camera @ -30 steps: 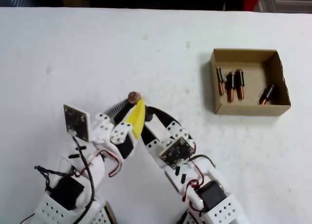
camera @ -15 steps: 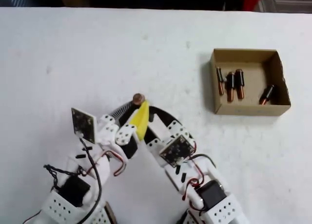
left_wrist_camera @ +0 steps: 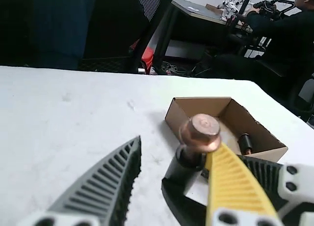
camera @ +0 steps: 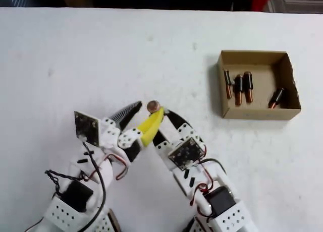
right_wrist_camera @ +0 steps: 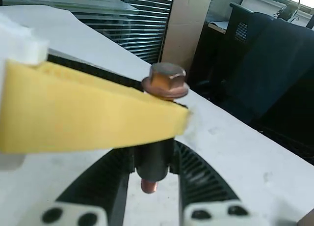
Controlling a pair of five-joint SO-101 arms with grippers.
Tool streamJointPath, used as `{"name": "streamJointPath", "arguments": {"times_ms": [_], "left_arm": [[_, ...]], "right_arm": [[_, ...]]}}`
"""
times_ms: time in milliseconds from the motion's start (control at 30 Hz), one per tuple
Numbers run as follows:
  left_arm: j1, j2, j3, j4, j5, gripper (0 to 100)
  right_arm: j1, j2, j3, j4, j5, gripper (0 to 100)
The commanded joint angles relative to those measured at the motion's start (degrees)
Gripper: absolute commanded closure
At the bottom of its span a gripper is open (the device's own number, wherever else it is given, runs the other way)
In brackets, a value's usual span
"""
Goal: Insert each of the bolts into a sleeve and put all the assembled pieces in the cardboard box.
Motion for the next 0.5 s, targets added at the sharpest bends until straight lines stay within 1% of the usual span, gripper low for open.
{"name": "streamJointPath", "arguments": {"times_ms": [0, 200, 467], "left_arm": [[0.04, 0.66, 0.09, -0.35, -0.79, 76], [-0.04, 0.66, 0.0, -0.53, -0.88, 76], [-0.04, 0.66, -4.13, -0.09, -1.14, 76]], "right_arm": [[0.22, -0.84, 0.44, -1.19, -0.53, 98.1], [0.22, -0.75, 0.44, -1.19, -0.35, 98.1], [0.22, -0.66, 0.44, -1.19, -0.26, 98.1]]}}
